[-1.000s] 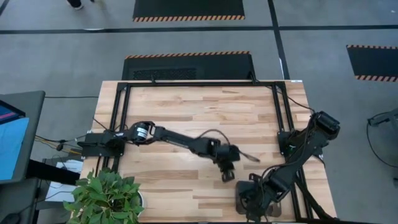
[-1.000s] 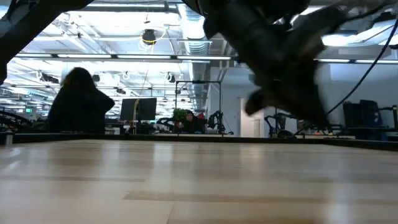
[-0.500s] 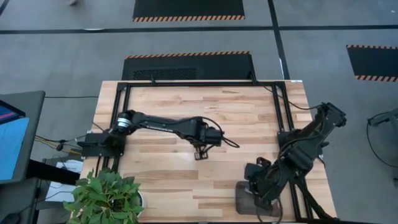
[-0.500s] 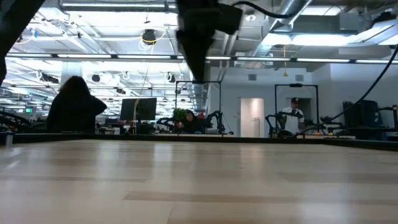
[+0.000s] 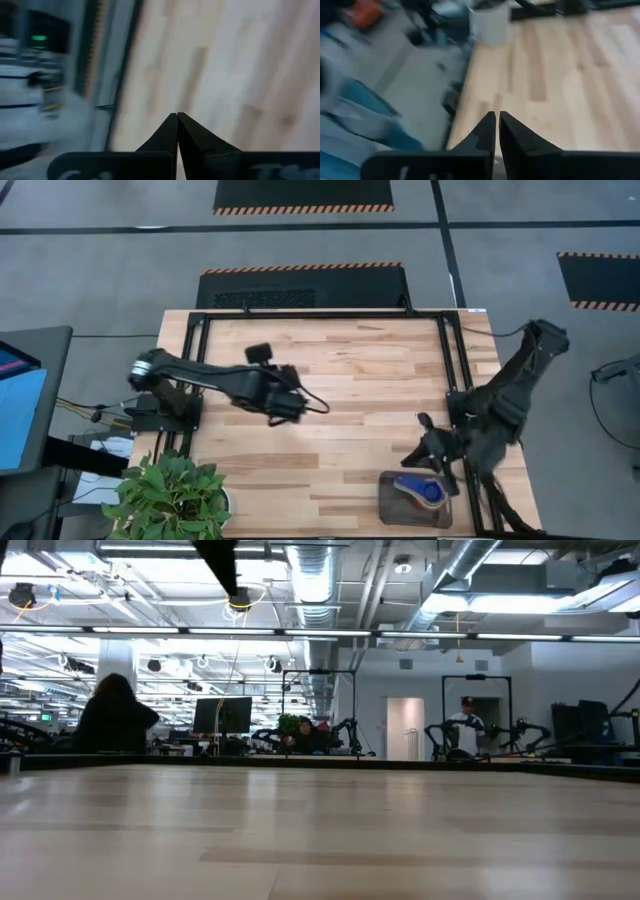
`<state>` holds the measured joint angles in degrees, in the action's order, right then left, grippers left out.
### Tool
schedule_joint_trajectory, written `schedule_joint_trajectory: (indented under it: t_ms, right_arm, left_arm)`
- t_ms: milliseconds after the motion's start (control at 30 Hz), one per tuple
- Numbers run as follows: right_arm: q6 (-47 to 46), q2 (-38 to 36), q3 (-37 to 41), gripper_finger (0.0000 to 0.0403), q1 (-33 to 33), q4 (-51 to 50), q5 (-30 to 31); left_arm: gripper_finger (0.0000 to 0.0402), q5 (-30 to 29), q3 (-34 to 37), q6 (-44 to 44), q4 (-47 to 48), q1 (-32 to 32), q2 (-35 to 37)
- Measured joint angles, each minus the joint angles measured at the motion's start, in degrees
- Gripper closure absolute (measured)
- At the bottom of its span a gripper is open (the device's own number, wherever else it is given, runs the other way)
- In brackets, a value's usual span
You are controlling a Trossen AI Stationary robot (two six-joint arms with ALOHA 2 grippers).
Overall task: Nest measuring cups in basket
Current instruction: Return to Home Position
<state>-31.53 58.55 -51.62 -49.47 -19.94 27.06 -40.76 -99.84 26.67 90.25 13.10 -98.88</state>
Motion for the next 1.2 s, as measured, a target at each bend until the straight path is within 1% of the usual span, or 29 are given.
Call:
schedule_joint_trajectory:
  t_ms: [67,133,200,267,300,333,367,433,500,567,633,700,767,800,867,933,1000,1067,1133,1200]
  right_arm:
    - [5.6,-5.5,8.7,0.0354,2.6,12.2,-6.3]
    - [12.0,-10.5,16.8,0.0354,5.6,24.8,-14.1]
    - [17.0,-15.1,24.4,0.0354,8.8,36.2,-22.2]
    - [18.1,-18.5,30.4,0.0354,11.9,43.1,-26.8]
    - [17.9,-20.1,32.6,0.0354,13.2,43.8,-27.5]
    - [17.6,-21.7,34.6,0.0354,14.4,44.0,-28.0]
    - [17.7,-23.1,35.9,0.0354,15.6,43.8,-28.4]
    - [18.1,-25.9,38.3,0.0354,17.6,44.6,-28.7]
    - [18.2,-28.1,39.9,0.0354,19.2,44.1,-29.8]
    - [19.5,-30.5,41.3,0.0354,20.8,43.8,-32.6]
    - [19.8,-32.5,42.7,0.0354,22.4,44.2,-34.7]
    - [19.6,-34.8,44.3,0.0354,24.3,43.6,-35.9]
    - [19.6,-36.9,45.8,0.0354,26.1,43.5,-37.5]
    - [19.6,-38.3,46.6,0.0354,27.0,43.5,-37.9]
    - [19.6,-40.9,47.4,0.0354,28.9,42.5,-39.5]
    - [19.5,-43.4,48.0,0.0354,30.7,41.0,-40.5]
    - [19.4,-46.0,48.6,0.0354,32.4,38.6,-40.7]
    - [19.4,-48.5,49.0,0.0354,34.0,37.1,-40.8]
    - [18.6,-51.0,49.3,0.0354,35.3,34.7,-40.8]
    - [17.5,-53.4,49.3,0.0354,36.5,31.1,-40.8]
  left_arm:
    - [0.0401,5.1,2.2,1.4,-2.8,0.9,3.7]
    - [0.0401,6.2,4.7,3.1,-10.8,1.4,6.9]
    - [0.0401,8.3,8.0,4.5,-14.6,2.5,9.7]
    - [0.0401,14.9,10.9,3.2,-16.2,3.7,11.9]
    - [0.0401,18.8,12.7,0.8,-16.5,4.2,13.0]
    - [0.0401,21.4,15.1,-0.8,-16.8,4.9,14.4]
    - [0.0401,22.1,18.3,-0.4,-18.8,5.4,15.9]
    - [0.0401,21.9,26.1,3.1,-27.7,5.9,19.9]
    - [0.0401,23.0,35.0,6.1,-36.6,5.6,25.0]
    - [0.0401,23.0,43.1,7.6,-49.6,6.6,30.6]
    - [0.0401,21.1,50.4,8.3,-59.3,8.2,36.6]
    - [0.0402,15.6,57.5,9.6,-68.2,10.0,42.6]
    - [0.0401,10.1,64.3,8.7,-77.3,11.8,48.0]
    - [0.0401,9.1,67.6,7.5,-82.4,12.5,50.1]
    - [0.0401,9.3,73.4,4.0,-92.5,12.9,53.4]
    - [0.0401,8.5,78.1,1.1,-100.8,12.1,54.9]
    - [0.0401,7.5,81.7,0.6,-105.1,11.0,55.3]
    - [0.0401,7.8,83.7,1.6,-107.6,9.6,54.8]
    - [0.0401,9.3,84.2,2.2,-108.0,8.3,53.7]
    - [0.0401,10.5,84.2,0.8,-108.1,7.2,52.8]
